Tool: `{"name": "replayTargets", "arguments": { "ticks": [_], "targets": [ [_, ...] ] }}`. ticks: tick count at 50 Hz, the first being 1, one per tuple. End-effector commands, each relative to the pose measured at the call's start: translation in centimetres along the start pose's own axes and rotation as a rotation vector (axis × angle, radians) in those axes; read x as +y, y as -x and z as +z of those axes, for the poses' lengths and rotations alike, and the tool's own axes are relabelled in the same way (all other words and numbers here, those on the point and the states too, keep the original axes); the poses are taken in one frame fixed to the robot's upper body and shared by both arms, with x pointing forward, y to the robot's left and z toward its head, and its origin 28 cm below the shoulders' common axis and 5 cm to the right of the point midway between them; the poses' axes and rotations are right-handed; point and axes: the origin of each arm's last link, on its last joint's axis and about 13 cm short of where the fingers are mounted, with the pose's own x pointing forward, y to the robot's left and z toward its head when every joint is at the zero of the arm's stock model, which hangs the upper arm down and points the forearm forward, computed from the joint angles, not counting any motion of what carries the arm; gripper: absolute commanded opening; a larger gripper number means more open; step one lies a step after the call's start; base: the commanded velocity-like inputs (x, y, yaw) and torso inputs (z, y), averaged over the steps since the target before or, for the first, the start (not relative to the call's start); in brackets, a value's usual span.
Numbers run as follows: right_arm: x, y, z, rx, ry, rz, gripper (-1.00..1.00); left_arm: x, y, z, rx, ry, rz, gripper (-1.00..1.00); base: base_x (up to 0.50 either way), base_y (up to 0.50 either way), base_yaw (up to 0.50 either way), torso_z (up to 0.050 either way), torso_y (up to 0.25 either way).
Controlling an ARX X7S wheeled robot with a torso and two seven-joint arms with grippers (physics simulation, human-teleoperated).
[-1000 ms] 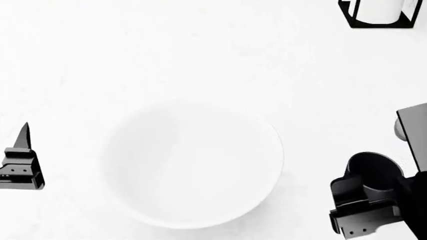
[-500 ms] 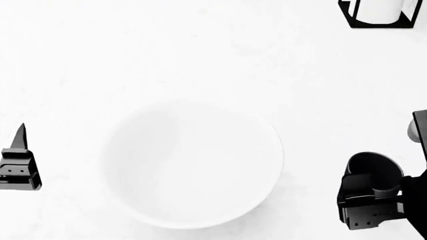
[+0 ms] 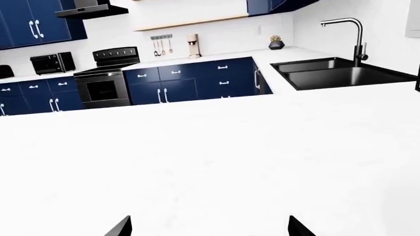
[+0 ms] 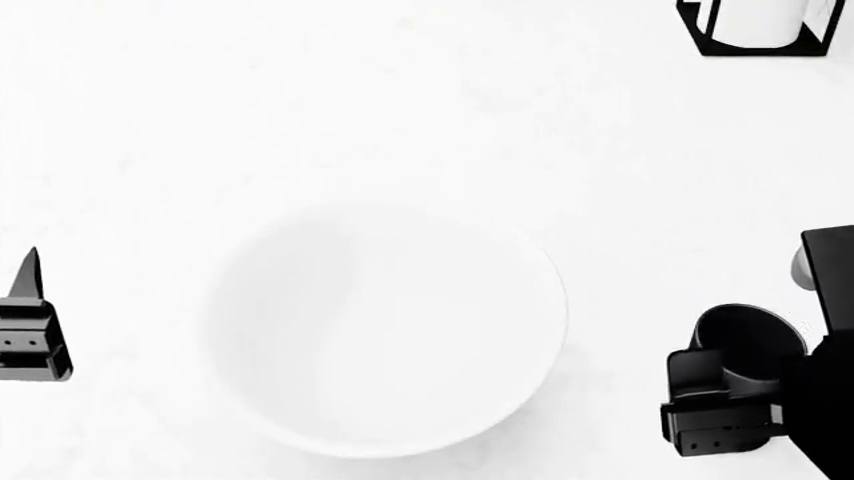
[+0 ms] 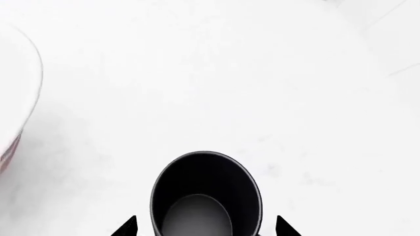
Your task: Place the cup inside the bowl on the dining table and move the bowl to any counter.
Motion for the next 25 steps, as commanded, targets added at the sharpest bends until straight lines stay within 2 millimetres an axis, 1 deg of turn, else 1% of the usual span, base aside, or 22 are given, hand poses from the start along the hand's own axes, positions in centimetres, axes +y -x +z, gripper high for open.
{"name": "replayTargets", "arguments": {
  "ticks": [1,7,13,17,20,24,25],
  "targets": [
    [0.19,-1.17,-0.55,0.023,-0.001,0.016,1.00,0.17,0.07,-0.10,-0.004,0.004,-0.017,1.00,0.00,0.00,0.00,0.000,0.000],
    [0.26,-1.70,-0.74,0.032,-0.002,0.022,1.00,0.22,0.13,-0.20,-0.002,0.003,-0.016,1.00,0.00,0.00,0.00,0.000,0.000],
    [0.33,-1.83,-0.92,0.035,-0.006,0.024,1.00,-0.52,-0.09,-0.24,-0.001,0.001,-0.016,1.00,0.00,0.00,0.00,0.000,0.000],
    [0.32,-1.81,-0.94,0.035,-0.006,0.022,1.00,-0.55,-0.04,-0.26,-0.001,0.000,-0.017,1.00,0.00,0.00,0.00,0.000,0.000],
    [0.35,-1.84,-1.01,0.036,-0.008,0.027,1.00,-0.08,0.06,-0.28,0.000,0.001,-0.016,1.00,0.00,0.00,0.00,0.000,0.000],
    [0.47,-1.88,-1.09,0.038,-0.008,0.041,1.00,-0.45,-0.05,-0.21,-0.001,0.001,-0.015,1.00,0.00,0.00,0.00,0.000,0.000],
    [0.51,-1.87,-1.11,0.037,-0.006,0.046,-1.00,-0.54,-0.07,-0.23,0.000,0.000,-0.016,1.00,0.00,0.00,0.00,0.000,0.000]
  ]
}}
